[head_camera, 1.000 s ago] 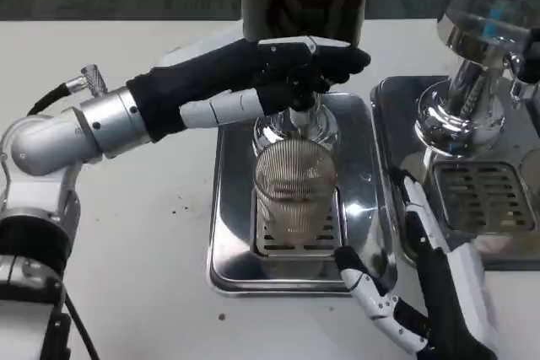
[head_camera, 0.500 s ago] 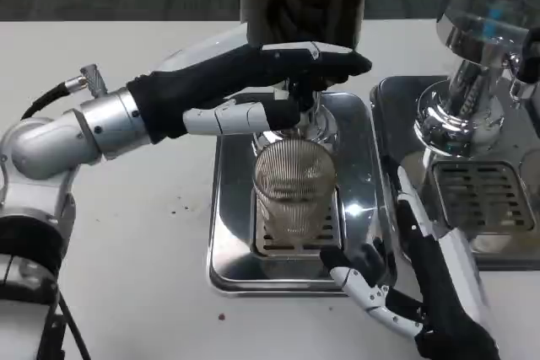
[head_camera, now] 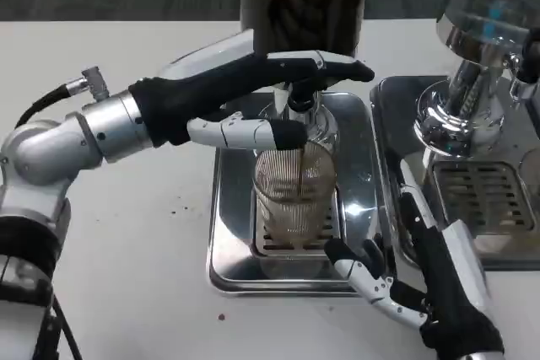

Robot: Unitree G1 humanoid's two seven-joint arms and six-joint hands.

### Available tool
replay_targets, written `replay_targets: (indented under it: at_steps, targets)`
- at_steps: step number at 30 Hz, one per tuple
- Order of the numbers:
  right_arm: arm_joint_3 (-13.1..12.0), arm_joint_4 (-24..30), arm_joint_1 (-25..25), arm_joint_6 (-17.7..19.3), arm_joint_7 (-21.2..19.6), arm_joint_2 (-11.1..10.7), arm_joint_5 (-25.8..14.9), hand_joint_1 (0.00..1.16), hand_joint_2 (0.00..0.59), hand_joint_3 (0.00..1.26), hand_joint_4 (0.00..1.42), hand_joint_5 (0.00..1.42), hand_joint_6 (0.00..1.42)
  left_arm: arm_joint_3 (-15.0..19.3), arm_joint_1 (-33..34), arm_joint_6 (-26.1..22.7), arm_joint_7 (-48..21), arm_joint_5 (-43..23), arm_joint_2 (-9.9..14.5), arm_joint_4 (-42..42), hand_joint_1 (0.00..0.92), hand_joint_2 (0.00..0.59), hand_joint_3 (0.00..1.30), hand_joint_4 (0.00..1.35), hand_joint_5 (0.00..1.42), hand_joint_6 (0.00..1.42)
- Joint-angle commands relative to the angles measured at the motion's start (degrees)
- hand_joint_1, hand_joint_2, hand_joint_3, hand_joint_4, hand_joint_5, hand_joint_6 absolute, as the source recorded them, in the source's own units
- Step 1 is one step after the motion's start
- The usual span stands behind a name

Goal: Grasp the cup under the faucet to collect the drink, then remove the cup.

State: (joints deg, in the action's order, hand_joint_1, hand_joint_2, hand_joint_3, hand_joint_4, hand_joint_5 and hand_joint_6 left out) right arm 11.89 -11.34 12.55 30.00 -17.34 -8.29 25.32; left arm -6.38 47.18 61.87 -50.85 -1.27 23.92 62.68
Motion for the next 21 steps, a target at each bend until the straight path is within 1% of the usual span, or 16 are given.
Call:
replay_targets:
  at_steps: [1, 10, 17, 21]
  targets:
    - [-0.17, -1.06, -1.37, 0.34, 1.94, -0.13, -1.74, 0.52, 0.224, 0.0, 0.0, 0.0, 0.06, -1.68, -2.11, -1.13, 0.26, 3.84, 2.12, 2.13, 0.0, 0.069, 0.21, 0.12, 0.13, 0.01]
    - [-0.54, -3.13, -3.58, 0.65, 4.86, -0.09, -4.09, 0.53, 0.218, 0.0, 0.0, 0.0, 0.06, -2.51, -2.41, 0.25, 1.69, 4.38, 2.48, 1.96, 0.0, 0.061, 0.21, 0.12, 0.13, 0.01]
    - [-0.58, -5.41, -5.7, 0.94, 6.5, 0.03, -5.75, 0.53, 0.216, 0.0, 0.0, 0.0, 0.07, -2.77, -2.48, 0.64, 2.26, 4.7, 2.71, 1.86, 0.0, 0.059, 0.21, 0.12, 0.13, 0.01]
    - [-0.58, -6.54, -7.1, 1.01, 6.78, 0.14, -5.89, 0.53, 0.216, 0.0, 0.0, 0.0, 0.08, -2.87, -2.59, 1.08, 2.65, 4.96, 2.89, 1.76, 0.0, 0.059, 0.21, 0.12, 0.13, 0.01]
